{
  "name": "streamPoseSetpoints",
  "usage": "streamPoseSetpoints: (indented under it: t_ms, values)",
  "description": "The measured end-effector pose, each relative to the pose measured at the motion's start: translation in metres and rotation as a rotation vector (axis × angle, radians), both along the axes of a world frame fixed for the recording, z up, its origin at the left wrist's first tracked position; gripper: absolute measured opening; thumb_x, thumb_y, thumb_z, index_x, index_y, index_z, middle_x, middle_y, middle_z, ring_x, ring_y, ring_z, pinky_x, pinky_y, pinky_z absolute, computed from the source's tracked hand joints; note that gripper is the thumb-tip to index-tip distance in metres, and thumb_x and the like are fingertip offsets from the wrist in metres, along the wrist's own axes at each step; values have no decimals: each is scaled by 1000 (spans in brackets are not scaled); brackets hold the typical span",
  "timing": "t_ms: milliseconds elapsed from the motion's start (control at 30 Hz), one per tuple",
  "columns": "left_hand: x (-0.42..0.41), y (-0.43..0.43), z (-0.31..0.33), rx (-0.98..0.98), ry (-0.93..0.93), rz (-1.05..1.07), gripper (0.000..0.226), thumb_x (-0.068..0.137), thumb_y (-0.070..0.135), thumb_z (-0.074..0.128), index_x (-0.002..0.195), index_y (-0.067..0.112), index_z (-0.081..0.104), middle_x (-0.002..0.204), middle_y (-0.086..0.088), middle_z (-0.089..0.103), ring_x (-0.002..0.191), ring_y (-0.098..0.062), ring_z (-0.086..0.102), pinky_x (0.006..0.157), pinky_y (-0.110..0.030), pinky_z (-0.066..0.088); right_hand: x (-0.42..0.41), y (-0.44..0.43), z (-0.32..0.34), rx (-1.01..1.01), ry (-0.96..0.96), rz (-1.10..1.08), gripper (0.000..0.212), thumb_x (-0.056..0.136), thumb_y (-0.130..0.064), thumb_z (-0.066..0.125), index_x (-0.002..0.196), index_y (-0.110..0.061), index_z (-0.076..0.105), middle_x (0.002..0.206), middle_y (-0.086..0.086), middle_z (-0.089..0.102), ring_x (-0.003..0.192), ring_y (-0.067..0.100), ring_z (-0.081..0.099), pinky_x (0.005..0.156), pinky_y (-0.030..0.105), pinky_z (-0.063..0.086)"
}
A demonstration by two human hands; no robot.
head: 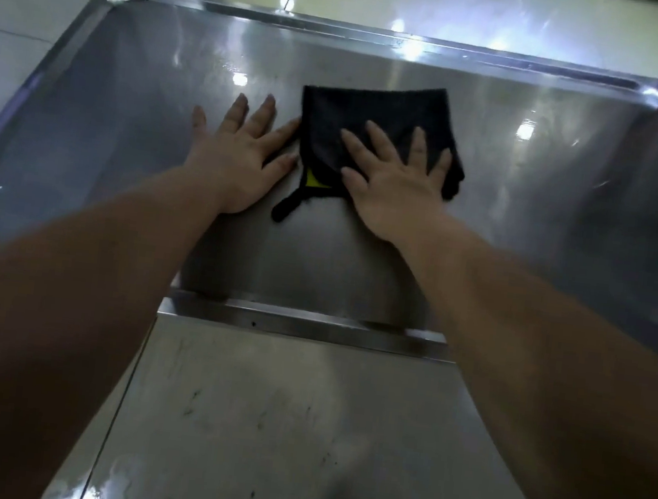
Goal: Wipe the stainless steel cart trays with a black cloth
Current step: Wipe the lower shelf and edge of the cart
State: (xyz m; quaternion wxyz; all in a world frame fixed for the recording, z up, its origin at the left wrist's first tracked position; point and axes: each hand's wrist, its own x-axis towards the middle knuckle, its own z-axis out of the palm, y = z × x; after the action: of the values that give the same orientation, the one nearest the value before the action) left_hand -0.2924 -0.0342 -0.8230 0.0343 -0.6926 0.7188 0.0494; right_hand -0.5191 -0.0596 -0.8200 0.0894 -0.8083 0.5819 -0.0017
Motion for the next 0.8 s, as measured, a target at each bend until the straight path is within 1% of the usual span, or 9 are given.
streamPoseSetpoints:
  t_ms: [67,167,300,433,533,600,700,767,800]
  values:
    - [1,1,1,5,18,13,59,97,63,13,153,48,1,165,8,-8,151,-23,-8,114,-68,0,2,2,-2,3,5,70,55,95,-66,16,147,-57,1,162,-20,-5,147,38,-14,109,66,-15]
    - [1,1,3,10,40,2,58,95,65,12,151,53,-1,165,8,-7,151,-23,-8,114,-66,-1,-18,-7,-3,6,-11,48,58,91,-72,18,146,-60,3,162,-22,-2,149,34,-11,111,62,-13]
    - [0,3,1,-8,37,-1,56,95,67,12,148,57,-2,165,8,-6,151,-23,-6,115,-66,-1,-70,-19,0,8,2,-159,58,89,-74,22,143,-63,5,160,-26,1,149,33,-6,112,62,-8]
    - [-1,0,1,-8,31,6,56,95,69,12,148,58,-1,165,8,-6,151,-23,-6,114,-67,-4,-140,-18,2,48,60,-359,58,89,-74,20,144,-63,3,161,-25,-1,149,34,-6,114,62,-7]
    - [-4,-3,2,32,29,32,54,95,69,11,147,59,-1,165,8,-8,151,-26,-9,110,-69,-7,-133,-12,5,87,58,-412,56,94,-68,20,146,-60,1,161,-23,-6,148,38,-11,113,66,-9]
    - [-8,-5,2,69,1,48,53,96,67,8,147,59,-5,164,7,-11,150,-28,-11,108,-70,-7,-99,-1,7,72,39,-361,56,96,-65,19,148,-57,1,162,-21,-7,147,41,-11,111,68,-7]
    - [-12,-4,3,103,14,85,53,98,63,7,148,57,-7,164,7,-15,150,-29,-13,110,-71,-5,-27,36,6,1,23,-141,56,97,-63,20,150,-53,5,163,-17,-2,147,44,-8,109,70,-6]
    - [-13,0,1,103,5,106,55,100,57,8,152,48,-3,163,7,-17,150,-29,-14,111,-71,-4,11,64,1,-21,6,-12,57,96,-64,17,150,-52,5,163,-16,-1,147,44,-9,108,69,-9]
    - [-13,3,1,91,1,113,56,100,55,9,154,43,-1,163,6,-17,150,-28,-15,111,-71,-5,19,72,0,-15,3,12,57,95,-66,16,150,-52,5,163,-16,-1,147,43,-10,108,68,-11]
